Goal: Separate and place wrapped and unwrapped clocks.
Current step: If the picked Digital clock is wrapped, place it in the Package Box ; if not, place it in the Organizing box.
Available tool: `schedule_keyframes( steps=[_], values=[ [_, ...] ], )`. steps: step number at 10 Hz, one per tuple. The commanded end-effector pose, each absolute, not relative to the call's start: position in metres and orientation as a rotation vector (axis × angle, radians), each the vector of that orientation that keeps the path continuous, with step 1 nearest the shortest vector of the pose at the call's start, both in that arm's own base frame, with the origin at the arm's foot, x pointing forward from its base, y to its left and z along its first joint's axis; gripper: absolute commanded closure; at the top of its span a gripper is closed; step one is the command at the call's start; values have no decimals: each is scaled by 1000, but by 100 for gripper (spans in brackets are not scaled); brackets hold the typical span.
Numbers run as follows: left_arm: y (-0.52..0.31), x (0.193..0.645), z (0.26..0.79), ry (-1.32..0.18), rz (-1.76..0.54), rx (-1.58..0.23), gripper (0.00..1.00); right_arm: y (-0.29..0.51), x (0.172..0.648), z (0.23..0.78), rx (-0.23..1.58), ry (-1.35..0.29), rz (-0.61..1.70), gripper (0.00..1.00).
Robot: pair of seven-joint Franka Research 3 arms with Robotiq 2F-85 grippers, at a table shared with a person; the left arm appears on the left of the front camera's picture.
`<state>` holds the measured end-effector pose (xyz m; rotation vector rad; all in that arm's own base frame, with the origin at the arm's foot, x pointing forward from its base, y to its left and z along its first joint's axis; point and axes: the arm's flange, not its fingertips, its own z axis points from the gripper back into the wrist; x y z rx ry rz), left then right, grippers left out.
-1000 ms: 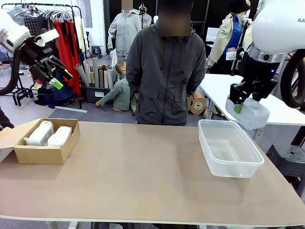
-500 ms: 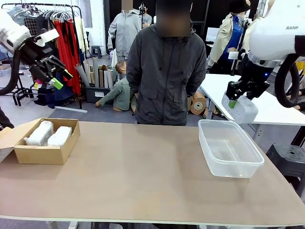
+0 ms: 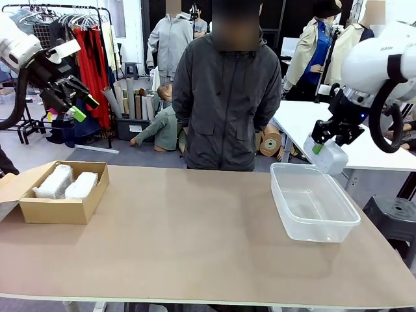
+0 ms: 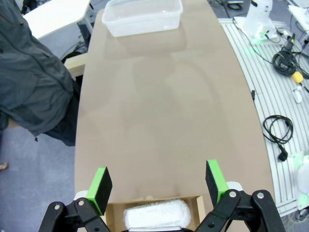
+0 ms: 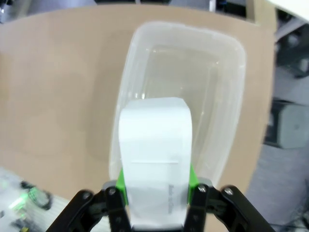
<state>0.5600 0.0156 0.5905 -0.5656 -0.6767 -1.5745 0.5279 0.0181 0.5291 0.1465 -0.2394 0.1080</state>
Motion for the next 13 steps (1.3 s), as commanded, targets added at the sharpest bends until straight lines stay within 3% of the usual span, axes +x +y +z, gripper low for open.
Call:
schedule_keyframes(
  steps=[1, 6, 8, 9, 13],
  values=[
    [16, 559, 590, -668, -1578, -562, 0, 8, 550, 517, 138, -206, 92, 100],
    [16, 559, 590, -668, -1578, -562, 0, 16, 561, 466, 89, -167, 74, 100],
    [16, 559, 590, -668, -1578, -562, 0, 14, 556, 481, 133, -158, 50, 100],
    [16, 559, 590, -668, -1578, -562, 0, 15, 559, 460, 119, -143, 95, 100],
    [16, 559, 590, -668, -1578, -562, 0, 15, 559, 460, 119, -143, 95, 100]
  ],
)
